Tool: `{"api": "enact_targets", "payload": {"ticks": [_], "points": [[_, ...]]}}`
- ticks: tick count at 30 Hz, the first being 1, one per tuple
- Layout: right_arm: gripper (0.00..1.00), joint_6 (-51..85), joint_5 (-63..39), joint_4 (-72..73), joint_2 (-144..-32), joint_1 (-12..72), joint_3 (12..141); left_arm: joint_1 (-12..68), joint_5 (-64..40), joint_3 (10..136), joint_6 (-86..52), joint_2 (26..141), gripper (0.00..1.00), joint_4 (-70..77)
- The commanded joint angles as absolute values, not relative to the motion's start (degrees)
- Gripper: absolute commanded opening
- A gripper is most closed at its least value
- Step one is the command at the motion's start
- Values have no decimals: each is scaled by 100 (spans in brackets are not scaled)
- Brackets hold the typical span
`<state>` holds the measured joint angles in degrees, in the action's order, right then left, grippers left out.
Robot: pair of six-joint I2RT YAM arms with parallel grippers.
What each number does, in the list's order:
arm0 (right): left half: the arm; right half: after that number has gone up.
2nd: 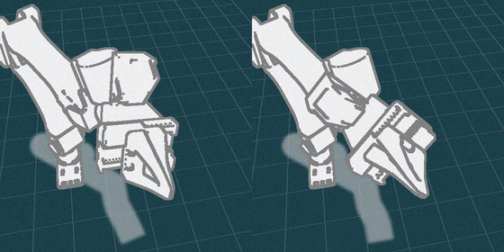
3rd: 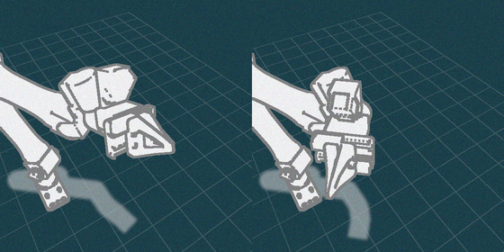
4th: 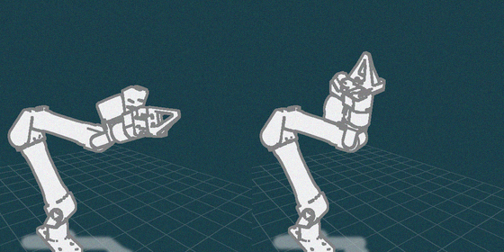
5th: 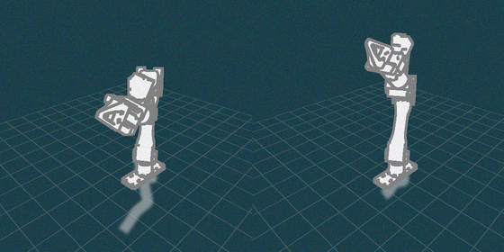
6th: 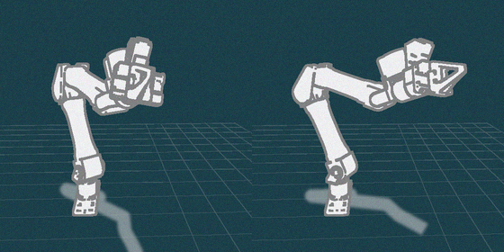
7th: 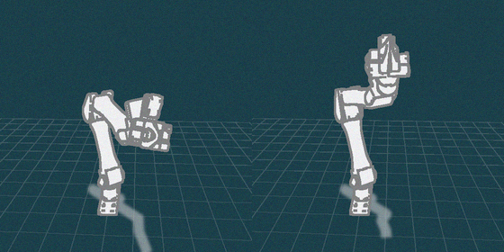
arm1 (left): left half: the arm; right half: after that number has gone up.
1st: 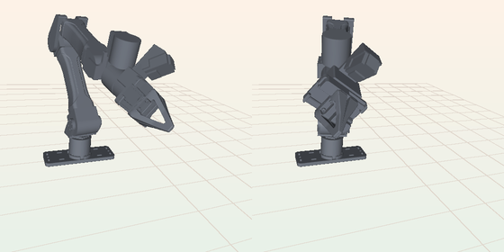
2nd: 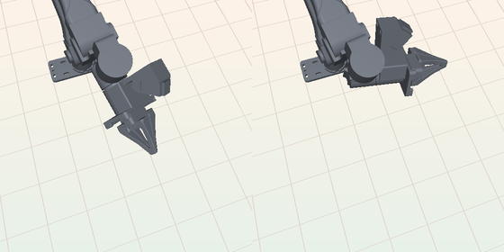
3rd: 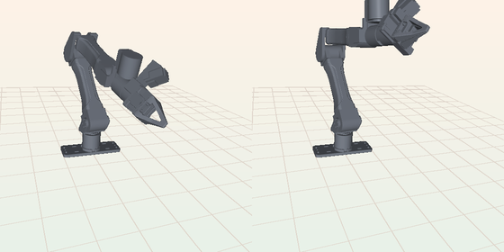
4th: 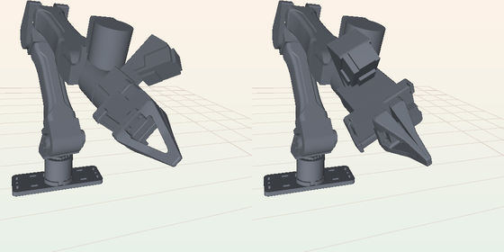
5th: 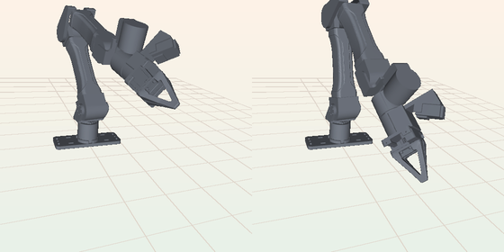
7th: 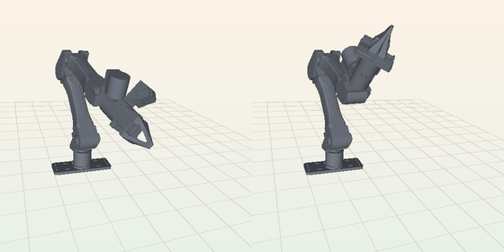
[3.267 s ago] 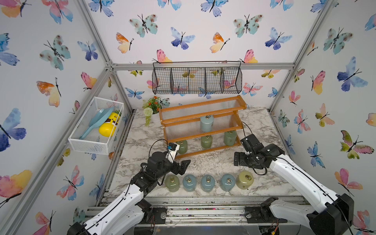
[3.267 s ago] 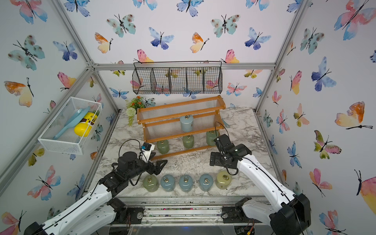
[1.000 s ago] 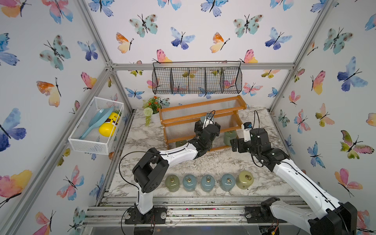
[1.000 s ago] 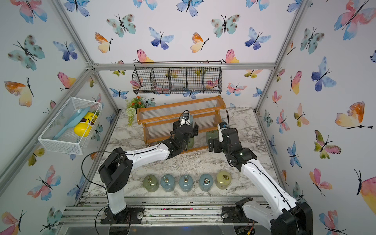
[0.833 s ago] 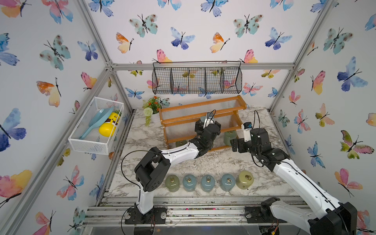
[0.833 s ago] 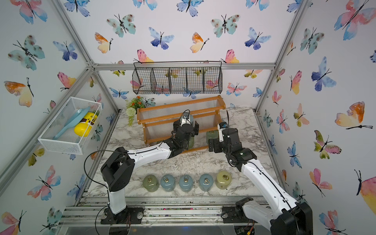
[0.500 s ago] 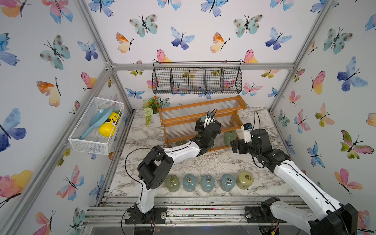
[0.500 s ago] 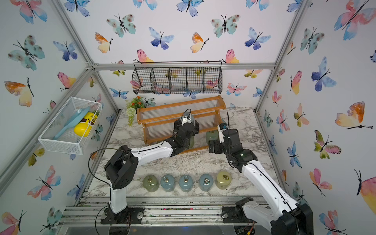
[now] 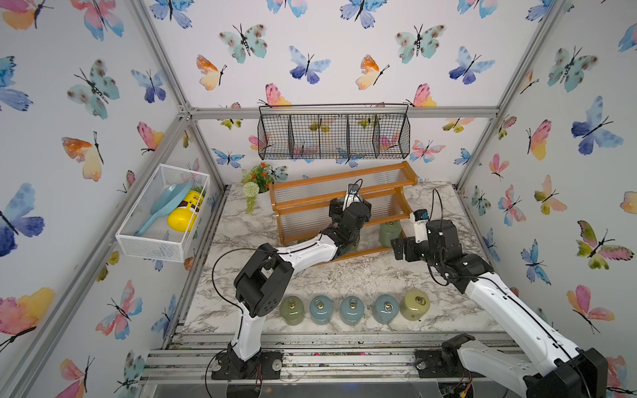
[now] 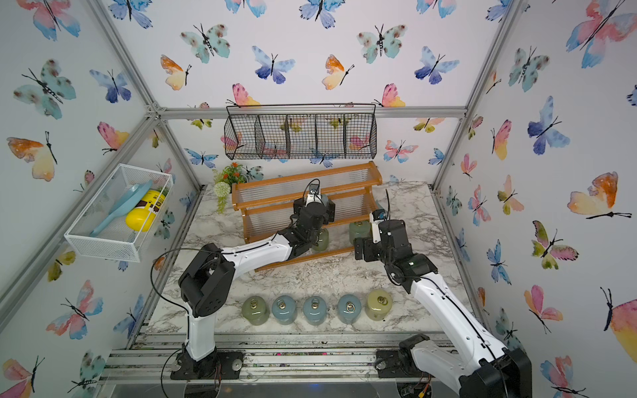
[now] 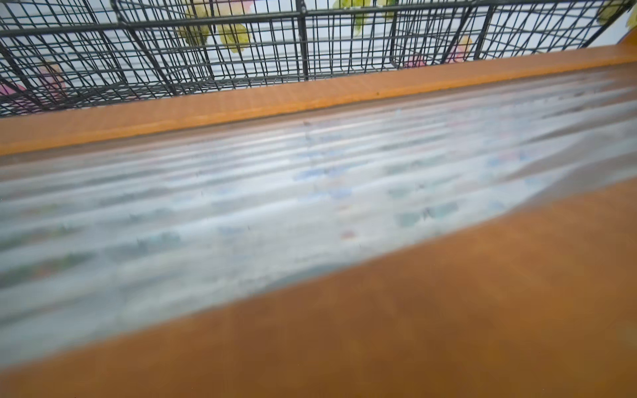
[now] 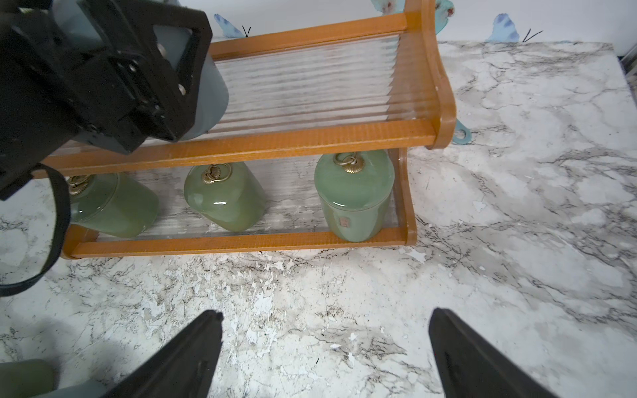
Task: Remove the tea canisters from the shelf
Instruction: Pick up the tea canister from the shelf.
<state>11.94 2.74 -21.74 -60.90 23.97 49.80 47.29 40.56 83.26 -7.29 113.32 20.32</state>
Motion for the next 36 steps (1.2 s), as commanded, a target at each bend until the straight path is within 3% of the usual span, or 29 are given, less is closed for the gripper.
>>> {"api": "enact_targets", "payload": {"ticks": [1, 8, 16, 36], "points": [[99, 1178, 232, -2258, -5995, 2364, 4912, 4692, 3932, 8400, -668, 11566, 93, 2052], [99, 1194, 240, -2285, -5985, 2364, 4904, 4689, 3737, 8220, -572, 11473, 81, 2197], [99, 1204, 267, -2318, -5961, 2364, 4896, 4700, 3383, 7910, -362, 10900, 75, 2280], [99, 1292, 211, -2293, -5935, 2347, 4759, 4690, 631, 6486, -90, 9454, 70, 2337]]}}
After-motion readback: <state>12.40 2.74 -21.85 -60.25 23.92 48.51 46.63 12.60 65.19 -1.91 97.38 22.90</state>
